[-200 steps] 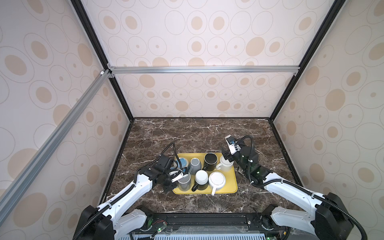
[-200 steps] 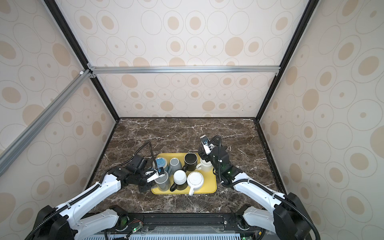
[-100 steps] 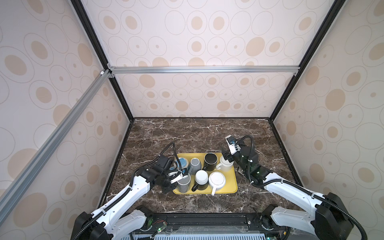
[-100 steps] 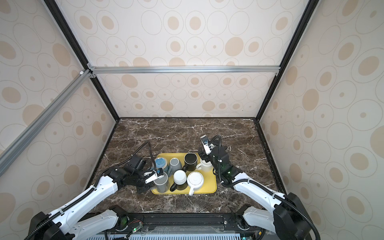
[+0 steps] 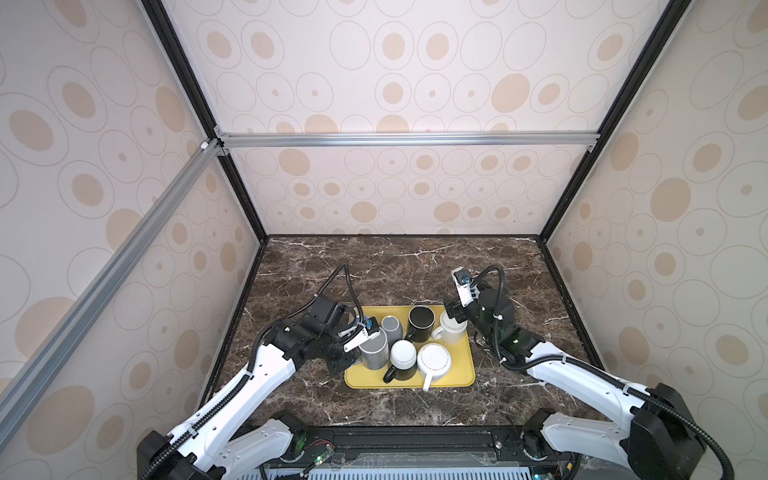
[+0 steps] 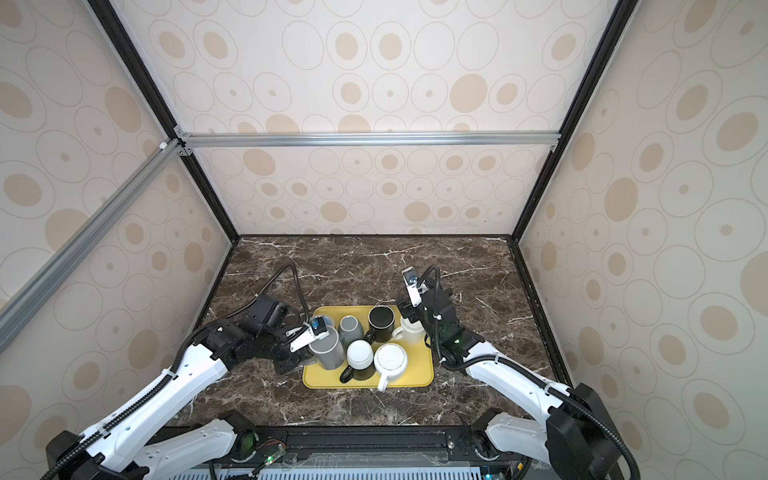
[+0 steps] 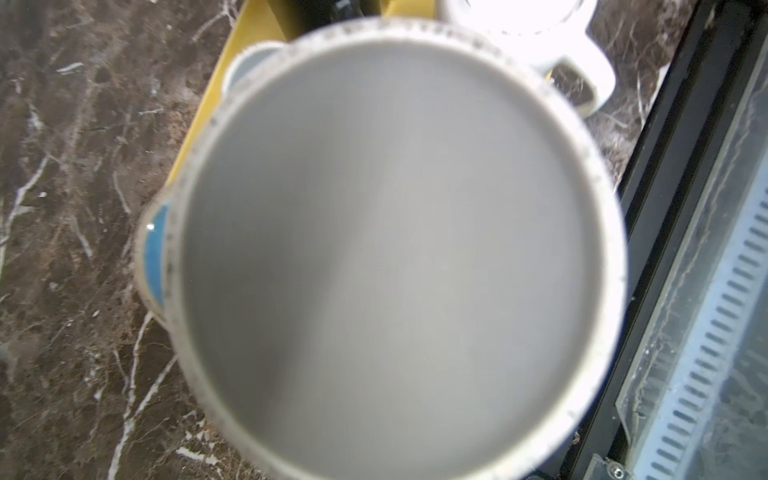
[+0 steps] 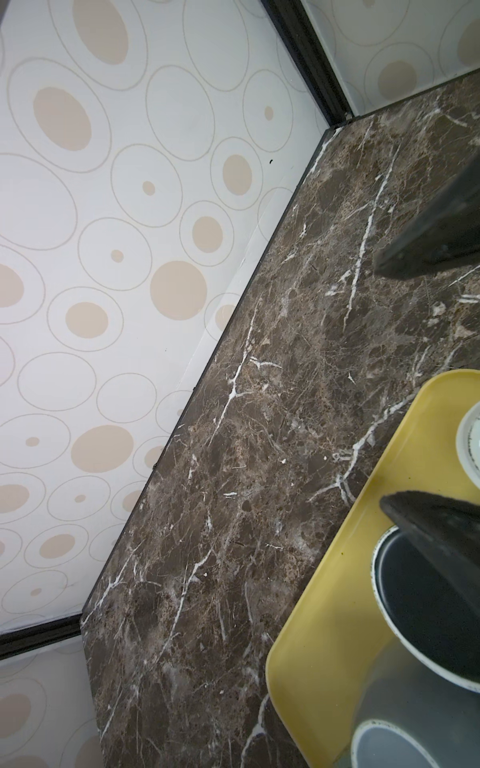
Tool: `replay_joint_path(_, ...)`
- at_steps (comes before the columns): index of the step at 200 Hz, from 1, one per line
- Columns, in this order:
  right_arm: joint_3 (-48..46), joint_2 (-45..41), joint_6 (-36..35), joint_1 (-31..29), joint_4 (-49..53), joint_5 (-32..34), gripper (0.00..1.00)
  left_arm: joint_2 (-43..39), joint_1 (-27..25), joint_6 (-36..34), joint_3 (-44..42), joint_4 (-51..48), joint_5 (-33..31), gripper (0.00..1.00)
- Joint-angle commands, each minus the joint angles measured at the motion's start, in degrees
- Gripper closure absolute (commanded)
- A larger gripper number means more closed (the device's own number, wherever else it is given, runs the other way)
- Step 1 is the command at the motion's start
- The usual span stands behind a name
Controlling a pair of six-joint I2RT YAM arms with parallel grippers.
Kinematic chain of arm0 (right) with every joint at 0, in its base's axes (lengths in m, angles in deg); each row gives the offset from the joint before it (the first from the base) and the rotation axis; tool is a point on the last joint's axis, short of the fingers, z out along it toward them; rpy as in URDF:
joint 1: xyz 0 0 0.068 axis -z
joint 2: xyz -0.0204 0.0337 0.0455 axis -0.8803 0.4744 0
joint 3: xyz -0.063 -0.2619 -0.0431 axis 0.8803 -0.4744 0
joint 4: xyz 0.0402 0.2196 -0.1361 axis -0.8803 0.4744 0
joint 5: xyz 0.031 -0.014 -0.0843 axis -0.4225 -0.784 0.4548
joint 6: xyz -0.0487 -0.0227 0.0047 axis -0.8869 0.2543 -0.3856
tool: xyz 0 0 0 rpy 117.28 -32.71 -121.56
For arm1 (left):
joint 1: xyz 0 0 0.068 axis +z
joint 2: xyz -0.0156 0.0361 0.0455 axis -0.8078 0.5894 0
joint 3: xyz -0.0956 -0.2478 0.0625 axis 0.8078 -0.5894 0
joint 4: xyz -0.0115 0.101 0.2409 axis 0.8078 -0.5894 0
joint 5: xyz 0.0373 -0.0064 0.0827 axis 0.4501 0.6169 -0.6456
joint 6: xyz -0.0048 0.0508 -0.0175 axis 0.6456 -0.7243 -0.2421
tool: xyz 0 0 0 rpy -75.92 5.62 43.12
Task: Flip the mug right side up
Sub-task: 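Grasp the grey mug with the left gripper and lift it off the tray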
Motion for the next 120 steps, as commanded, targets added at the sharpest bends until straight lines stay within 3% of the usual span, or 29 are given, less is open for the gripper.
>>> replay_joint_path(1,2.2,0.9,0.9,-0.4,1.1,1.1,0.18,1.2,-0.7,3.3,6.7,2.0,1.8,1.0)
replay_joint_path(74,3.7,1.4,3.2,-0.5,2.0,0.6,0.18,1.7,-1.0,8.8,14.5,2.5,1.2,1.0)
replay_joint_path(120,6.0,1.7,4.6,-0.5,2.5,-1.0,0.19,4.4,-0.9,17.6,20.2,5.9,-0.2,1.0)
